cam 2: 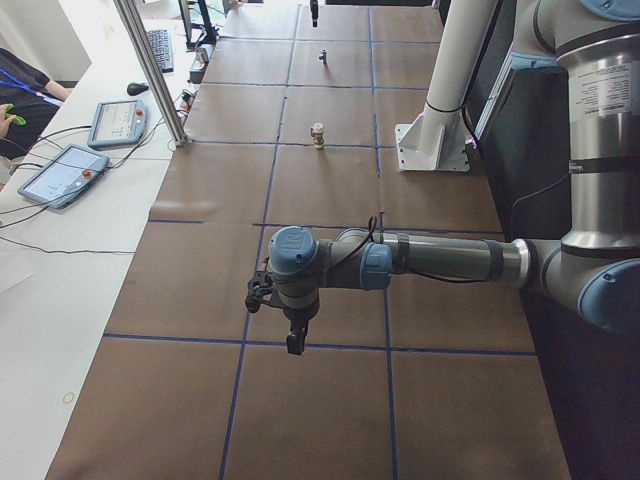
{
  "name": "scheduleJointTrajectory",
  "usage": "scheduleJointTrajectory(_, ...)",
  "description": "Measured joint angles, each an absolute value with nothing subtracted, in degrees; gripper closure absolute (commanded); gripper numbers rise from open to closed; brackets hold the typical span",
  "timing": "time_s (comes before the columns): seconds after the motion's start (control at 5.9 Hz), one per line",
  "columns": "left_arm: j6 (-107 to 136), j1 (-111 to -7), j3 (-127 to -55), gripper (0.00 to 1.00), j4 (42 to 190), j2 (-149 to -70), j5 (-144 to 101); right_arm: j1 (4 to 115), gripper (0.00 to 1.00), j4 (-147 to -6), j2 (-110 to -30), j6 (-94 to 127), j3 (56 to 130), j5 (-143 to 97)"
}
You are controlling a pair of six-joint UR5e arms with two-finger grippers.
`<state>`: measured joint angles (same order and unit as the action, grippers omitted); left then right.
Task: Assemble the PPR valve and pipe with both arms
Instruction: 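Lower the right gripper onto the chrome valve fitting and grasp it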
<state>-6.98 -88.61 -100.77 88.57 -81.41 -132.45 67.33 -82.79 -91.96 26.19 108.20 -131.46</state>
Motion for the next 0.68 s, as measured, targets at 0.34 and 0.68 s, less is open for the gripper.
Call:
scheduleJointTrajectory(0.34, -6.1, -88.7, -101.0, 0.00, 88.7, -81.4, -132.4, 61.2, 0.02, -71.5, -94.0, 33.1, 104.7, -126.6)
scheduleJointTrajectory(0.68, -5.9, -88.7, -101.5, 0.00, 88.7, -81.4, -132.5, 59.2, 0.09, -59.8, -95.9, 33.7, 97.9, -125.6)
